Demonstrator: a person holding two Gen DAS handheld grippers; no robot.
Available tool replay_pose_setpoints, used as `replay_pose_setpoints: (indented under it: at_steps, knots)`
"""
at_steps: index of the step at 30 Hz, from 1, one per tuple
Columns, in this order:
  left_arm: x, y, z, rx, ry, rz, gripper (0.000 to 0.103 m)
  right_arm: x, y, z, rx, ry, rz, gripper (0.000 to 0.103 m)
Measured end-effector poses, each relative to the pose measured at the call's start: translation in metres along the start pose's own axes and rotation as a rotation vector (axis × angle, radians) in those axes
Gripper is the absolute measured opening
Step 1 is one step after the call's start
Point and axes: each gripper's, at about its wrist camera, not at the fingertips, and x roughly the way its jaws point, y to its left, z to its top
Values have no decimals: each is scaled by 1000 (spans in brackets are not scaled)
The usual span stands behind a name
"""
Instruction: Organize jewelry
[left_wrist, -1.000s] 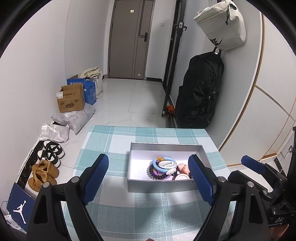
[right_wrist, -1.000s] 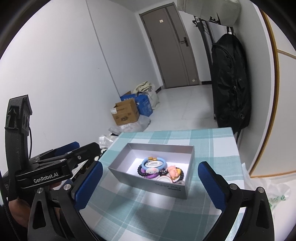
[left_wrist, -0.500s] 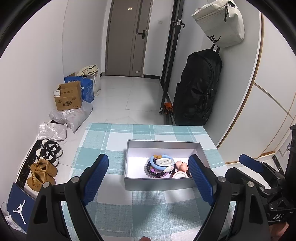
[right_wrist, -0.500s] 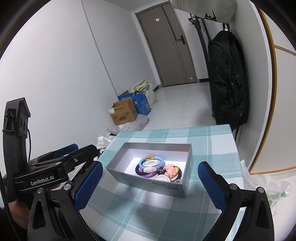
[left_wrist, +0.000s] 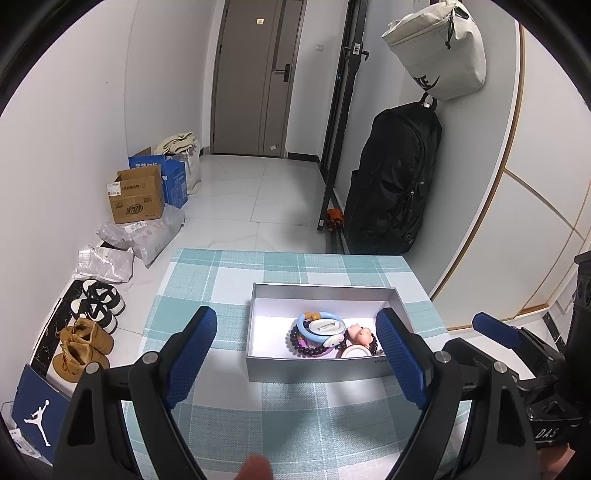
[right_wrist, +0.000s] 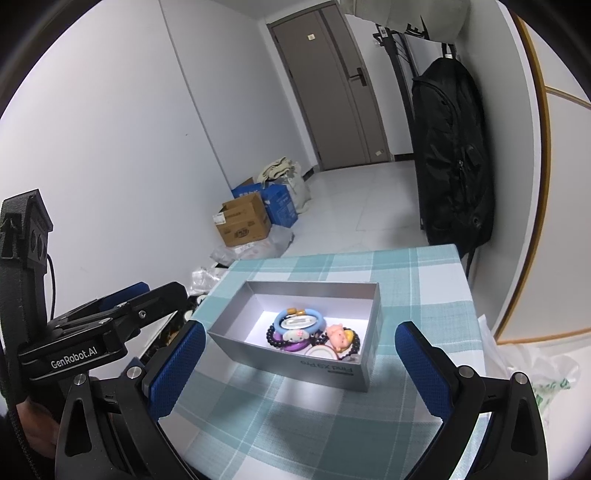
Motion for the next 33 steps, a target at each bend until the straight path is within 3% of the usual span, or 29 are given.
replay_pose_setpoints:
  at_steps: [33]
  knots:
    - [-2, 1, 4, -13, -8, -11, 85, 0, -1, 1, 0, 3, -3, 103]
